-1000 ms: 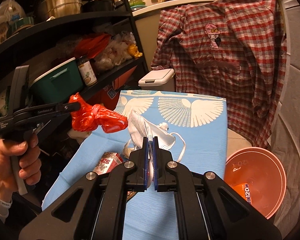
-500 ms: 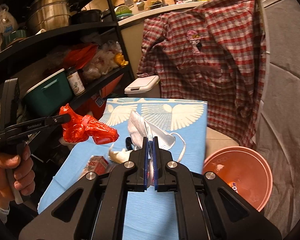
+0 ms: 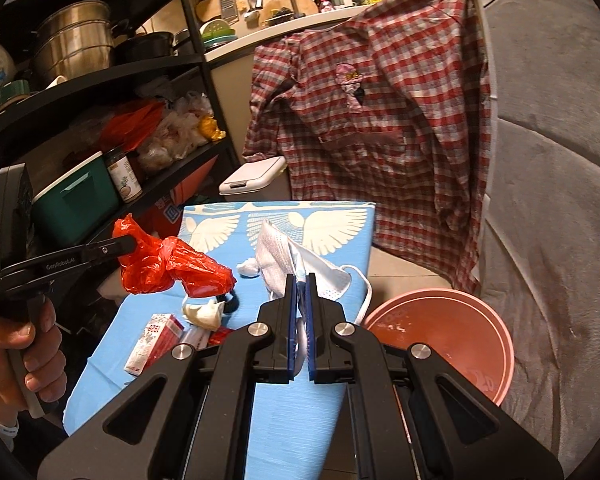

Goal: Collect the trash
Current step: 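Carry the red bag and white mask in both grippers over the pink bucket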

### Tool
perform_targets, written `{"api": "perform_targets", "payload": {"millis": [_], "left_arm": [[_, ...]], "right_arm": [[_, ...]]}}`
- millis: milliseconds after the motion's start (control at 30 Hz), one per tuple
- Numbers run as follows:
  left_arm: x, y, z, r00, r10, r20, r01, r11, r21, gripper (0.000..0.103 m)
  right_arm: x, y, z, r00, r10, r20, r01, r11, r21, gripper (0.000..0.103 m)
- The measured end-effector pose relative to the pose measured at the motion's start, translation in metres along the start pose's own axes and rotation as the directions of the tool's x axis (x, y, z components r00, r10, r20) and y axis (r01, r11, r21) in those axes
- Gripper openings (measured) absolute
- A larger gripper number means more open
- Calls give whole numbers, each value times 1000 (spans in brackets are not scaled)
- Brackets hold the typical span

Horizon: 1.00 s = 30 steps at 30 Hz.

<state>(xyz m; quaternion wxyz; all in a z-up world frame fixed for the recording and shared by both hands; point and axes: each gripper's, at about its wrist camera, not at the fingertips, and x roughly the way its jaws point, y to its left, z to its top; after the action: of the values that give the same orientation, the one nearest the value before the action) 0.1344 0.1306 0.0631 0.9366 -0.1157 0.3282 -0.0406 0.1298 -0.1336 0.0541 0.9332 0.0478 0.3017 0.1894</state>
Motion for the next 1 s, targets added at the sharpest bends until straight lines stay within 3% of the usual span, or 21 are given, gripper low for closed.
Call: {"api": "perform_targets", "payload": {"millis": [500,1000], "left_arm": [[17,-40,-3,999,-47,-19,47,998,37,20],[39,-77,-10,995,-84,-44,87,993,83,20]], "right_arm": [[-10,-30,-2,998,-55,12,54,998,38,5],[-8,-49,-6,986,-167,3,166,986,18,5]]}}
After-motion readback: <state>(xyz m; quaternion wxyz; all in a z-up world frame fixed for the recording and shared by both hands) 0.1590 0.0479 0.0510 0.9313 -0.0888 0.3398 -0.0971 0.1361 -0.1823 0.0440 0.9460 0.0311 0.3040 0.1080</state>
